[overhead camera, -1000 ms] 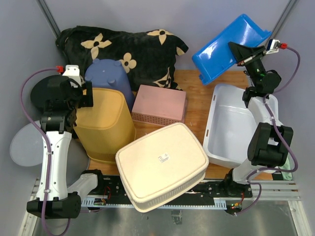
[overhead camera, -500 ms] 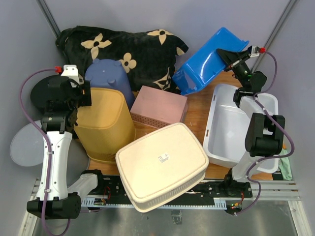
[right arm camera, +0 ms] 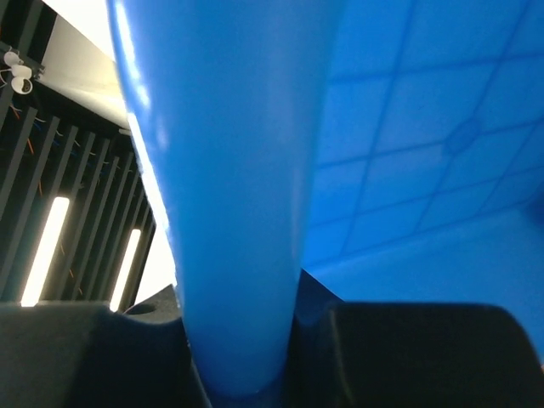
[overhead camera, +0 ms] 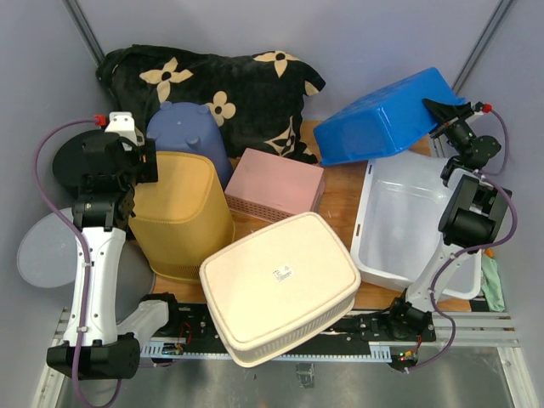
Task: Turn the large container upside down
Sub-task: Turn the container upside down at the center of the board.
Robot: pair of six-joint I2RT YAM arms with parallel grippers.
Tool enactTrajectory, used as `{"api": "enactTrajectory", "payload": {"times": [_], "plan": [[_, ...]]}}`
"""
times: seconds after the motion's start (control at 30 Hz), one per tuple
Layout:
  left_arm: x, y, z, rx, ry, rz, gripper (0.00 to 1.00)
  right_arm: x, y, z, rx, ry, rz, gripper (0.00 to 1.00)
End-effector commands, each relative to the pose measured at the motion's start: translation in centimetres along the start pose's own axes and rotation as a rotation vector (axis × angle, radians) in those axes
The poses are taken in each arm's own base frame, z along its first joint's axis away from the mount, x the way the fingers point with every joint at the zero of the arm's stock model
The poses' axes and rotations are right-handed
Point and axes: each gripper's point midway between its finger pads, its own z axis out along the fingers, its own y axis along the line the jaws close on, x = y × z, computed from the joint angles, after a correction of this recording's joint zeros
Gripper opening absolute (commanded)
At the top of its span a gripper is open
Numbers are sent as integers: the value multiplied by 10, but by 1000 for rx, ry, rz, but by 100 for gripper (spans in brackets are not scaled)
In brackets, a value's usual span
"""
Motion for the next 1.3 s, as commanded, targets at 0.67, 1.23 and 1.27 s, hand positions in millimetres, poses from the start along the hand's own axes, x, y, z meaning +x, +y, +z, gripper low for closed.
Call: {"api": "enactTrajectory", "payload": {"times": [0.67,1.23,1.27], "plan": [[64,-12,10,49,243,91,99,-39,-113,-69,682,242,-463,59],[69,-23,15,93,243,79,99,-69,-110,-138,1494,466,-1147,66],[69,-23,15,93,245,80,99,-73,-107,-140,1511,465,-1167,66]]}}
